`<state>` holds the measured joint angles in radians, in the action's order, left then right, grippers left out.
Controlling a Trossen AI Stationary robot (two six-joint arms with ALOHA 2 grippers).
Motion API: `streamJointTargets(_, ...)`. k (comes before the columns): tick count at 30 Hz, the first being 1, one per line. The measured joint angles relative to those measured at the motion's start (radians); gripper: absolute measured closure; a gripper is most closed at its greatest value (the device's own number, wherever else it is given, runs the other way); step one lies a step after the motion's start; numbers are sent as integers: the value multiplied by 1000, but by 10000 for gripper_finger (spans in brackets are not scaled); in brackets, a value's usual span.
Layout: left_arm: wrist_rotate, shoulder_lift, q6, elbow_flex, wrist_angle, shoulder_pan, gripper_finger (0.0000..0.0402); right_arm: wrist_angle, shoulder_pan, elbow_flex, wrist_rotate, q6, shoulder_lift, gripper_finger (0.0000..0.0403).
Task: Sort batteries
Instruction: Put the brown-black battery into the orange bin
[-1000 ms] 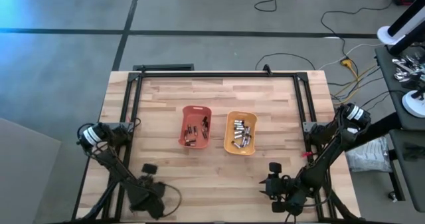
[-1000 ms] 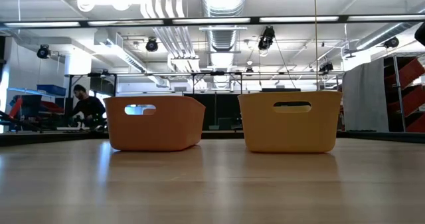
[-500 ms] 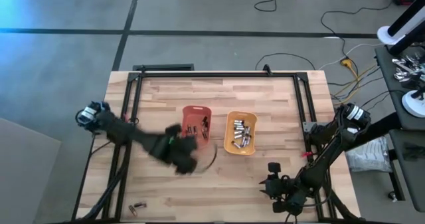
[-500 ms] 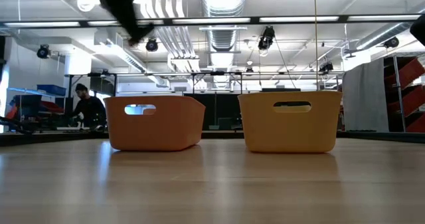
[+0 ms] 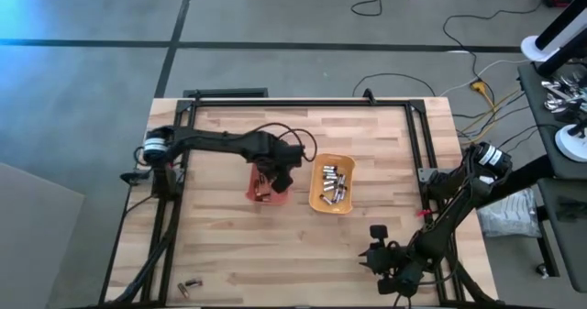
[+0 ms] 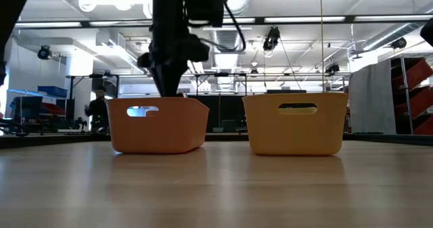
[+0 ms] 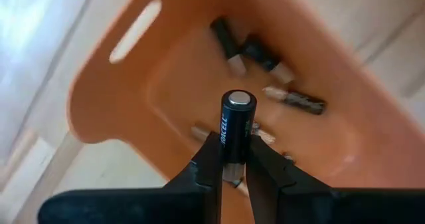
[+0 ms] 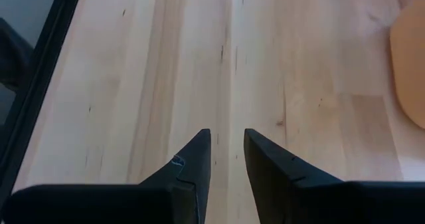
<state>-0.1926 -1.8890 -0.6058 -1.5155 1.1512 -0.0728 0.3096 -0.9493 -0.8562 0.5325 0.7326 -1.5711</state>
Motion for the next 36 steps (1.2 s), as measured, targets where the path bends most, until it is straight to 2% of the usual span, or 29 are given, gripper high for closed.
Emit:
streamJointTargets(5, 54, -54, -20, 0, -10, -17, 377, -1, 0, 0, -9, 0, 0, 330)
streamJointTargets(11, 54, -109, -76, 0, -9, -16, 377, -4, 0, 0, -9, 16, 0, 335)
streamJointTargets(17, 54, -149, -139, 0, -25, -17, 367, -7, 0, 0, -9, 16, 0, 323)
streamJointTargets(20, 54, -161, -148, -1, -24, -16, 346, -9, 0, 0, -9, 18, 0, 316)
streamJointTargets(25, 80, -158, -141, -1, 7, -16, 287, -14, 0, 0, -9, 19, 0, 310)
streamJointTargets(28, 81, -131, -133, -31, 80, -1, 256, -25, 0, 0, -9, 18, 0, 312)
streamJointTargets(32, 102, -72, -152, -114, 183, 90, 233, -36, 0, 0, -9, 17, 0, 324)
streamJointTargets(36, 101, 1, -208, -199, 223, 302, 231, -35, -2, -20, -9, 12, 8, 336)
